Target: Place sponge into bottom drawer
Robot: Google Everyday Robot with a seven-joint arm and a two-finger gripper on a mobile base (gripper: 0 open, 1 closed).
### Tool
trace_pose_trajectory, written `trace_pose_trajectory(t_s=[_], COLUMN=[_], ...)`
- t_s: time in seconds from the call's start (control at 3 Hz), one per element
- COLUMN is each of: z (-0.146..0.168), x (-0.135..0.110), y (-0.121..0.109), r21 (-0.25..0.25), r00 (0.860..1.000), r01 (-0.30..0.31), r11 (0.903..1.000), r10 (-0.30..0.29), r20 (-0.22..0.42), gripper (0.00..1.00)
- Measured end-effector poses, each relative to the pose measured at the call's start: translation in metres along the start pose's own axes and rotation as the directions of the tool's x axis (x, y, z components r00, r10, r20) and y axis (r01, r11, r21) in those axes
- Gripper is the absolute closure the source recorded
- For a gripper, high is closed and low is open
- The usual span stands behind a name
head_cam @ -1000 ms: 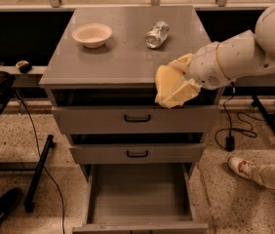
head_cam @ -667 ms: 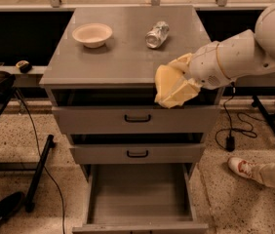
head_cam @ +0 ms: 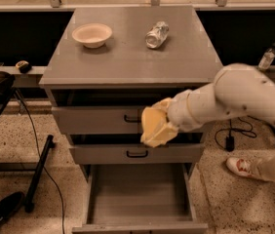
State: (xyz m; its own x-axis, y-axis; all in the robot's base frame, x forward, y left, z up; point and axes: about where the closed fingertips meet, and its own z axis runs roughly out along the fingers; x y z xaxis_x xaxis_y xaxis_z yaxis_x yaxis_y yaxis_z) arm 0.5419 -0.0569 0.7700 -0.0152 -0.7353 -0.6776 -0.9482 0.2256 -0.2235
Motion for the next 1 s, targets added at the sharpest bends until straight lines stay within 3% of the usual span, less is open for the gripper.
trace_pose_trajectory(t_s=[0.33,0.67,1.0], z=[0.057,0.068,0.084], x=[0.047,0.060,0.092], y=[0.051,0.069,0.078], r21=[-0.062,-0.087,-0.083], r00=[0.998,0.997,0.991], r01=[-0.008,-0.010,-0.122], r11=[0.9980,0.9961,0.9891], r10=[0.004,0.003,0.116], r20=[-0.065,-0.083,-0.066], gripper=[1.00,1.00,1.00])
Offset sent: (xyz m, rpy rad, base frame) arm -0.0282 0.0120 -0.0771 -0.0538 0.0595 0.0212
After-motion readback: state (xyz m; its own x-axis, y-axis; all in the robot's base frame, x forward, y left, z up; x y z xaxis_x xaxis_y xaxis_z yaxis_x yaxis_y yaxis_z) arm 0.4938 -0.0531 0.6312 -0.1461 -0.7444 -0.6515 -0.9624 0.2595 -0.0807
